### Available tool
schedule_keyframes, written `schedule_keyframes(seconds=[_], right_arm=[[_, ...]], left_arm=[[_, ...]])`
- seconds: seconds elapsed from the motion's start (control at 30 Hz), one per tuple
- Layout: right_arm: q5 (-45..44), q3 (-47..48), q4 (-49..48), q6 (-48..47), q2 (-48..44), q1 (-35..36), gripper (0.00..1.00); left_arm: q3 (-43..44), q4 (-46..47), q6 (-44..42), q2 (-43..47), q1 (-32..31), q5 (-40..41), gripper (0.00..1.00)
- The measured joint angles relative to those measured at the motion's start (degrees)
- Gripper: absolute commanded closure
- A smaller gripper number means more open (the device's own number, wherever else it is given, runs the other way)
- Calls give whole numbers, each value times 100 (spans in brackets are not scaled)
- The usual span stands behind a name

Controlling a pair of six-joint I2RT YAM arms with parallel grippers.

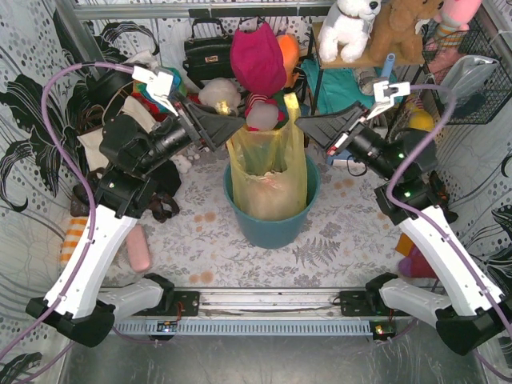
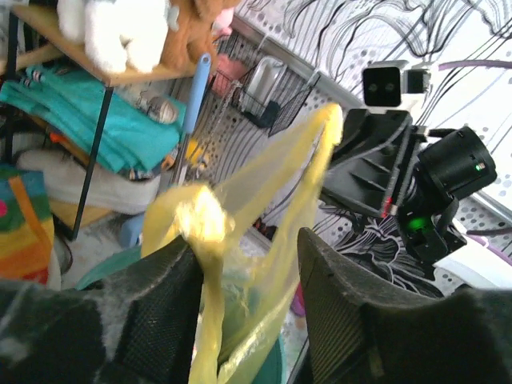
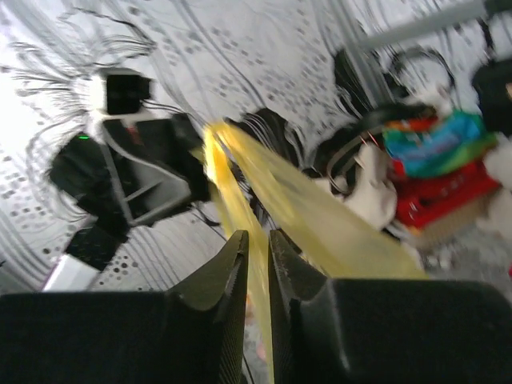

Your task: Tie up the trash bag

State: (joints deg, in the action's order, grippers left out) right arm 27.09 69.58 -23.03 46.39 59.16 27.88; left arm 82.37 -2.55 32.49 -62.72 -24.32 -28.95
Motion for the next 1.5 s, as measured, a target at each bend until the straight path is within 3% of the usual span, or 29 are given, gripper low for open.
schedule_keyframes(seconds=[0.07, 0.17, 0.3, 0.6, 0.83, 1.0, 1.27, 1.5], right_arm=[[-136, -153, 286, -74, 66, 0, 84], [-232, -166, 542, -146, 149, 0, 71], [-219, -9, 634, -236, 221, 0, 66], [149, 798, 560, -227, 739, 0, 64], [411, 1108, 369, 4, 1191, 0, 66], [535, 1226, 339, 116, 1357, 0, 66], [811, 1366, 15, 398, 1453, 0, 58], [874, 1532, 2, 479, 1617, 11, 61]], left_arm=[[0, -273, -90, 2, 0, 11, 49], [63, -625, -275, 28, 0, 81, 48], [321, -1056, -533, 37, 0, 221, 46], [732, -1429, -776, 55, 0, 490, 47], [1167, -1517, -804, -214, 0, 640, 57], [1215, -1674, -911, -348, 0, 785, 59], [1244, -1923, -1049, -417, 0, 935, 70], [1244, -1937, -1060, -415, 0, 960, 74]])
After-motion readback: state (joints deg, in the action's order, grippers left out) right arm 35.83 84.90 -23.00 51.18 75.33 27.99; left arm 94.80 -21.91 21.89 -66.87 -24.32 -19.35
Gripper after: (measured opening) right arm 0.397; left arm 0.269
